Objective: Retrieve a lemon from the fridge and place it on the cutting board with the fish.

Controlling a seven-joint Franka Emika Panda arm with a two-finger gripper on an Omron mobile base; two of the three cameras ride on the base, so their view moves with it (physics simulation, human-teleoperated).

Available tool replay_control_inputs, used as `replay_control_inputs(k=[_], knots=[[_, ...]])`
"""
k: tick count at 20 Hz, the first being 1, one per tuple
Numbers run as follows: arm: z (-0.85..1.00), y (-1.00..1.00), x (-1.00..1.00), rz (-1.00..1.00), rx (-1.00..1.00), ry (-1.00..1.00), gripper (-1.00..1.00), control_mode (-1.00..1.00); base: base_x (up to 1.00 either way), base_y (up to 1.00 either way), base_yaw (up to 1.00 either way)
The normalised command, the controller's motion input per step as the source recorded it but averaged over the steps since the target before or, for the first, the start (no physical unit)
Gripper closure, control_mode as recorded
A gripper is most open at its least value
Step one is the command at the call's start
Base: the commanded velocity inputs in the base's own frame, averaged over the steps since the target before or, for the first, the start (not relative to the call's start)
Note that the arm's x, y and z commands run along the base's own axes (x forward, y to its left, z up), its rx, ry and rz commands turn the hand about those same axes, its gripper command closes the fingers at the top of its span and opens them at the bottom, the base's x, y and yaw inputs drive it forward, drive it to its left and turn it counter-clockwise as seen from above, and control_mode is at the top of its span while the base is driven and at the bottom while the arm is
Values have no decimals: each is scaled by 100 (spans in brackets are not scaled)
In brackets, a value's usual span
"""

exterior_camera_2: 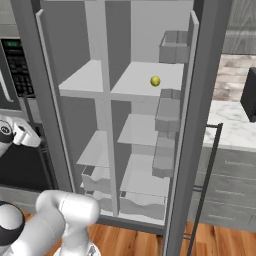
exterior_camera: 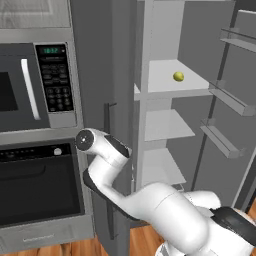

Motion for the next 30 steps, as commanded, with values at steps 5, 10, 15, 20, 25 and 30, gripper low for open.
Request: replay_control_inputs(k=[5, 10, 15, 20, 25, 30], knots=[[16, 57, 10, -16, -17, 22, -100, -100, 0, 0, 0], [6, 61, 0, -17, -15, 23, -100, -100, 0, 0, 0], [29, 8, -71, -9, -5, 8, -100, -100, 0, 0, 0], [27, -88, -100, 0, 7, 4, -100, -100, 0, 0, 0], [13, -100, -99, 0, 41, 0, -100, -100, 0, 0, 0], [0, -100, -58, 0, 47, 0, -100, -100, 0, 0, 0]])
